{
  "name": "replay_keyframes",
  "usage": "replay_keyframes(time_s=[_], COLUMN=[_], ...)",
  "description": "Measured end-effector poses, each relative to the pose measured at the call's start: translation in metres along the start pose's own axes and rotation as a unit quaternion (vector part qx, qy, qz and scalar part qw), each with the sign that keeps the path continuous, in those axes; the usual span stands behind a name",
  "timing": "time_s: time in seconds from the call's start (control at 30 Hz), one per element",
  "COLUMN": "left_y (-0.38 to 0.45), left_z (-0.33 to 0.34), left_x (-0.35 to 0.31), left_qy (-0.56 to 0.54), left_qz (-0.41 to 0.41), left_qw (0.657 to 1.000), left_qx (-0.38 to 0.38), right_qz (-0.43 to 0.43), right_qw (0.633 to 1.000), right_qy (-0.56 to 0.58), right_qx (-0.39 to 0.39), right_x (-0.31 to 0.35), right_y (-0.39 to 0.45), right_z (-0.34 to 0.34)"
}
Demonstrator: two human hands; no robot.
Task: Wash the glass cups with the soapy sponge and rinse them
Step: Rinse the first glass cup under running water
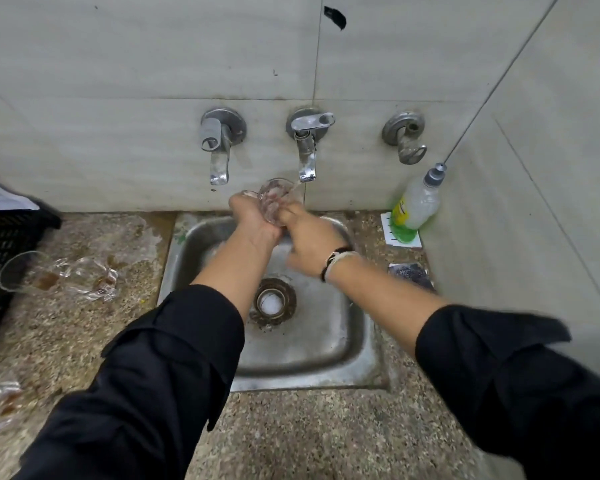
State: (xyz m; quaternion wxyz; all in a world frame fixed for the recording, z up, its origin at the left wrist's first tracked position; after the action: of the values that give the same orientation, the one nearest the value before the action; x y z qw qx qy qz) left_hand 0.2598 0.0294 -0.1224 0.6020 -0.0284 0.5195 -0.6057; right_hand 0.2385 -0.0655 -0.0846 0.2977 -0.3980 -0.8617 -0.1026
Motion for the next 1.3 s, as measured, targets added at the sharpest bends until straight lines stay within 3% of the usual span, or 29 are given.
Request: replay_keyframes(time_s=[0.07,0.1,0.13,0.2,0.27,0.3,0.37,0.47,0.53,0.63,0.77,0.83,0.9,1.0,1.13,1.3], left_y=[-0.002,-0.001,0.001,0.006,0.007,0.005,-0.005,-0.017,-0.016,-0.004,-0.007,-0.014,-0.016,-0.015,0.0,0.018], left_z=[-0.006,-0.011,-0.017,-0.025,-0.025,-0.022,-0.01,0.0,-0.004,-0.017,-0.025,-0.018,-0.007,0.01,0.008,-0.021], left_x=[0.006,0.01,0.015,0.021,0.019,0.014,0.008,0.003,0.01,0.021,0.015,0.009,0.009,0.022,0.022,0.025], left_qy=[-0.028,-0.035,-0.044,-0.083,-0.103,-0.106,-0.095,-0.103,-0.133,-0.093,0.056,0.145,0.211,0.173,0.098,0.15], left_qz=[0.016,0.023,0.021,0.002,0.005,0.009,0.011,0.049,0.058,0.012,-0.084,-0.09,-0.073,-0.029,0.067,0.068], left_qw=[0.999,0.999,0.998,0.996,0.995,0.994,0.995,0.991,0.987,0.995,0.971,0.961,0.961,0.98,0.992,0.985], left_qx=[-0.025,-0.028,-0.026,-0.018,-0.011,-0.01,-0.024,-0.077,-0.067,0.044,0.215,0.219,0.166,0.093,0.034,-0.046], right_qz=[0.075,0.074,0.04,-0.061,-0.139,-0.16,-0.143,-0.049,-0.061,-0.092,-0.215,-0.246,-0.242,-0.112,0.079,0.056], right_qw=[0.976,0.966,0.971,0.992,0.961,0.948,0.958,0.999,0.998,0.99,0.912,0.895,0.899,0.951,0.993,0.977], right_qy=[0.202,0.248,0.232,0.015,-0.212,-0.259,-0.242,-0.014,0.027,-0.096,-0.338,-0.363,-0.359,-0.289,-0.082,0.198], right_qx=[0.001,0.017,0.05,0.11,0.11,0.098,0.054,-0.008,0.003,0.054,0.092,0.087,0.068,0.017,-0.041,0.048], right_x=[0.004,0.004,0.004,-0.011,-0.027,-0.03,-0.02,-0.007,-0.006,-0.012,-0.02,-0.021,-0.019,-0.012,-0.013,-0.003], right_y=[-0.008,-0.012,-0.014,-0.009,0.001,0.004,0.008,0.011,0.015,0.016,0.011,0.01,0.011,0.015,0.013,-0.004], right_z=[0.02,0.025,0.025,0.011,-0.013,-0.022,-0.027,0.001,0.013,-0.013,-0.041,-0.053,-0.057,-0.044,-0.006,0.02])
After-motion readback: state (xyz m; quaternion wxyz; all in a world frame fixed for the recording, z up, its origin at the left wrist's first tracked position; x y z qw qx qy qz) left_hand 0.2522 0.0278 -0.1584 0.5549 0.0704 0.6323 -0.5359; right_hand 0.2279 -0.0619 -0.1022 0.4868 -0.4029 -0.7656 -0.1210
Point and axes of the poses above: each hand's wrist, its own y-axis towards the middle knuckle, its own z-axis out of the palm, x = y × z, the point moved 6 cm from there along y, towards the middle knuckle, and after that the axes turned 14 degrees about y, right-handed, at the moved point
